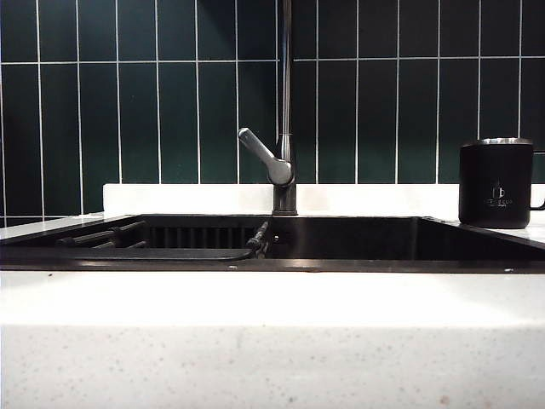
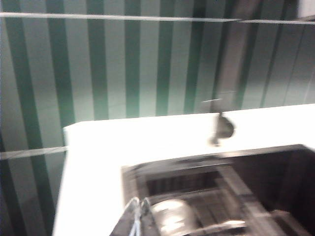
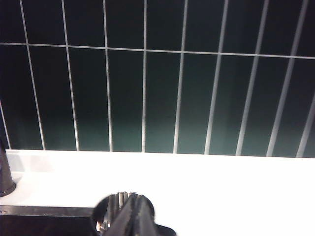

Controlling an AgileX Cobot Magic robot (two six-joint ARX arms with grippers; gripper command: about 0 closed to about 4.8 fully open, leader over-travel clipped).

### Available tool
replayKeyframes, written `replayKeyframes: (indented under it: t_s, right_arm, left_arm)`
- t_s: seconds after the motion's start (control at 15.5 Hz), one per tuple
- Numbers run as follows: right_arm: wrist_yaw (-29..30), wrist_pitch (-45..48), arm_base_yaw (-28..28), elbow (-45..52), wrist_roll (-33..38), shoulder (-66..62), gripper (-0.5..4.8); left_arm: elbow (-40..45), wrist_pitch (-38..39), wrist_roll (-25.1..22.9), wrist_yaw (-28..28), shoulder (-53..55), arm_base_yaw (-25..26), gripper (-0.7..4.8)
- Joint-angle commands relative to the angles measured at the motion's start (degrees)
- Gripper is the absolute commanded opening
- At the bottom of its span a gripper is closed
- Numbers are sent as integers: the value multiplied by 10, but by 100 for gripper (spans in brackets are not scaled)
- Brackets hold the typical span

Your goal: Pick up the mug next to the sink, go to the faucet to get some water, pour the water into the sink, and finally put the mug back to its place.

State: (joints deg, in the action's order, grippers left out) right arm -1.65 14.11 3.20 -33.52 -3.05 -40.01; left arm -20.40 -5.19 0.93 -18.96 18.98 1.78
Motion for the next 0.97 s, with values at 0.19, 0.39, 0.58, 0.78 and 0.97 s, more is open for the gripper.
replayKeyframes:
  t_s: [0.19,0.39,0.58,0.78,0.97]
  right_arm:
    - [7,65,-24,-3,0,-66,-1]
    - [2,68,8,-3,-9,-82,68]
    - [-47,40,16,-3,-19,-107,141]
    - [-49,7,15,-3,-18,-150,172]
    - [-48,6,14,-3,-15,-201,172]
  left_arm:
    - [-30,-119,7,-76,109,-1,-4]
    - [-31,-151,-3,-58,151,-22,52]
    - [-61,-151,-3,-57,216,-22,68]
    - [-107,-158,-5,-60,312,-22,87]
    - [-154,-183,-4,-83,409,-23,94]
